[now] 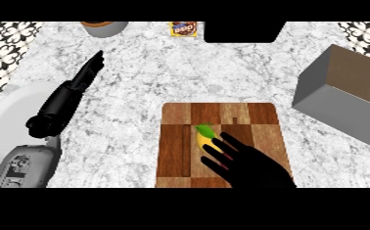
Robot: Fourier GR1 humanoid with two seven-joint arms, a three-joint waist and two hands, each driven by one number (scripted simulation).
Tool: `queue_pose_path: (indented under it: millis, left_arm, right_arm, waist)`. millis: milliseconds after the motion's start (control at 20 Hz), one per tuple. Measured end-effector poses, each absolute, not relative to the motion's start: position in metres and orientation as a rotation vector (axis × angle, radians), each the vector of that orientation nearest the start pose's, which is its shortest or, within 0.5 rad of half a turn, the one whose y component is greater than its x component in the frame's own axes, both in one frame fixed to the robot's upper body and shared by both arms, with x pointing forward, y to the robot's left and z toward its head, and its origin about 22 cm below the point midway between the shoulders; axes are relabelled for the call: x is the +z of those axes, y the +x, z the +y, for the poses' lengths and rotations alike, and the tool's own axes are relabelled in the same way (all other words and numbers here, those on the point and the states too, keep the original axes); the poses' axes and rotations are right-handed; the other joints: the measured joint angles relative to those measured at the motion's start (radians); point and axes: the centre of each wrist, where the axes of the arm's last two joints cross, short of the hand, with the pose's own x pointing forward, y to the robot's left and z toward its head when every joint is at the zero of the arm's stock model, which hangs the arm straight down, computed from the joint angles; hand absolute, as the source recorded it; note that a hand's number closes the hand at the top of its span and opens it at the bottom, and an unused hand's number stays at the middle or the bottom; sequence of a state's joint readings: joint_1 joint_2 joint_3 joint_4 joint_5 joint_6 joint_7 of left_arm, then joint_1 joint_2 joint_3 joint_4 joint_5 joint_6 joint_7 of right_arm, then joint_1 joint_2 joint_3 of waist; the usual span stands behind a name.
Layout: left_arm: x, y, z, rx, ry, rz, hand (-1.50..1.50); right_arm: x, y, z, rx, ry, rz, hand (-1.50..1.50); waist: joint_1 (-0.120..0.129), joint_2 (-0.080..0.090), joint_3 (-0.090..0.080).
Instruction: Pick the tomato from the cutting board and place it in the cardboard box
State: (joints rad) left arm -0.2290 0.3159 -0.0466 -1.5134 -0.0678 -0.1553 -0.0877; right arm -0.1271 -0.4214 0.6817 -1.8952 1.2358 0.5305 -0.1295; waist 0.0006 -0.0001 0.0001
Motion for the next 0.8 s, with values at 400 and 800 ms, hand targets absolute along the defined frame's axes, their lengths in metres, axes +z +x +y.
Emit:
queue_pose_path:
  millis: [400,800]
  left_arm:
    - [0.064,0.286,0.270,-0.528,0.105,-1.751,0.00]
    - [0.061,0.292,0.271,-0.527,0.095,-1.750,0.00]
  right_arm:
    - [0.055,0.208,-0.155,2.148,-0.532,-1.358,-1.50]
    - [0.031,0.220,-0.150,2.133,-0.550,-1.331,-1.50]
  waist:
    - [0.000,0.000,0.000]
    - [0.000,0.000,0.000]
